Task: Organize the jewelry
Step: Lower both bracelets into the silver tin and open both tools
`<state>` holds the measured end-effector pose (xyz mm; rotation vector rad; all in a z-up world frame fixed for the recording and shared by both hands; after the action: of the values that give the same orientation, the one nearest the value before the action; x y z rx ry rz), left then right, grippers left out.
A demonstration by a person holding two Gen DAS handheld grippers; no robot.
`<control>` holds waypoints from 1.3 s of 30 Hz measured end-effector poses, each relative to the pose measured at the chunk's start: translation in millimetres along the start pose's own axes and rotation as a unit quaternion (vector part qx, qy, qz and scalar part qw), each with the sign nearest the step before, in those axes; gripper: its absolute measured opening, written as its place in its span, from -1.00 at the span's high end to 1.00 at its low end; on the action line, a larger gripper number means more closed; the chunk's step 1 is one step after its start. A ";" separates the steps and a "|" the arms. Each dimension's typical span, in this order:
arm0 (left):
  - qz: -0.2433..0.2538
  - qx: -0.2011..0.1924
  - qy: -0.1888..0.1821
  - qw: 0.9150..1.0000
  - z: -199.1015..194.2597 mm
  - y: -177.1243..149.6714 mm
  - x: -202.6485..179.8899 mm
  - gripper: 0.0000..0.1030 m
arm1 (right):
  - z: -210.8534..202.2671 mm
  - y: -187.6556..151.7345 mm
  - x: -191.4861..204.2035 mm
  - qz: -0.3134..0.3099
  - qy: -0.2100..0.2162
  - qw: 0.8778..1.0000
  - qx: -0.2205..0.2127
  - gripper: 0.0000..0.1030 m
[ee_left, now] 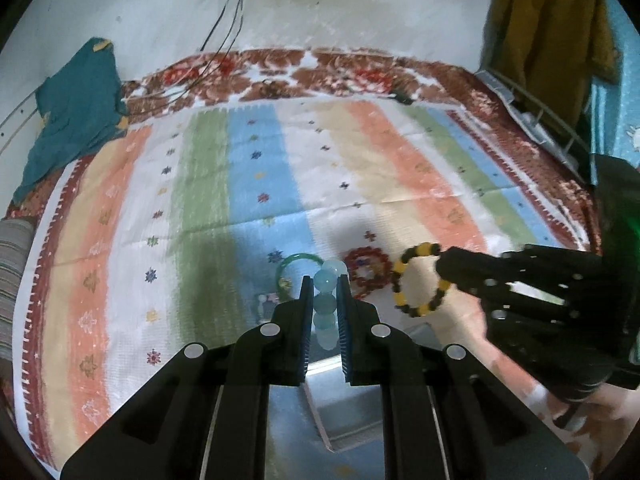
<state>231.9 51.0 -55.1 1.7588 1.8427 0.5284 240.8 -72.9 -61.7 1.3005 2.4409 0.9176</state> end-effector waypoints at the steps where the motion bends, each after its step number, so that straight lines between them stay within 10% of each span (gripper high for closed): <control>1: 0.002 -0.005 -0.002 1.000 -5.5 -0.6 -3.5 0.78 | -3.0 0.0 0.7 0.000 0.000 1.000 -0.003 0.79; 28: 0.016 -0.002 -0.018 1.000 -42.9 -48.1 -36.4 0.76 | -38.0 -42.1 27.7 -0.017 0.011 1.000 0.003 0.79; 32: 0.010 -0.003 0.004 1.000 -42.0 -49.1 -29.9 0.61 | -37.7 -43.6 17.2 -0.009 -0.010 1.000 0.005 0.34; 39: -0.009 0.009 0.024 1.000 -33.6 -48.6 -13.8 0.34 | -28.8 -43.1 -0.4 0.014 -0.012 1.000 0.023 0.27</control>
<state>173.0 36.4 -57.3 1.7535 1.9003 0.5514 198.8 -103.0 -66.2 1.3568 2.4464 0.8524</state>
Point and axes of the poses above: each gripper's, at about its wrist camera, not at the fingertips, and z roughly the way its jaws point, x to its left, y to its top, the point moved 4 cm from there along z, roughly the way its jaws point, and after that the axes turned 1 degree about y, right-handed, at the moved point
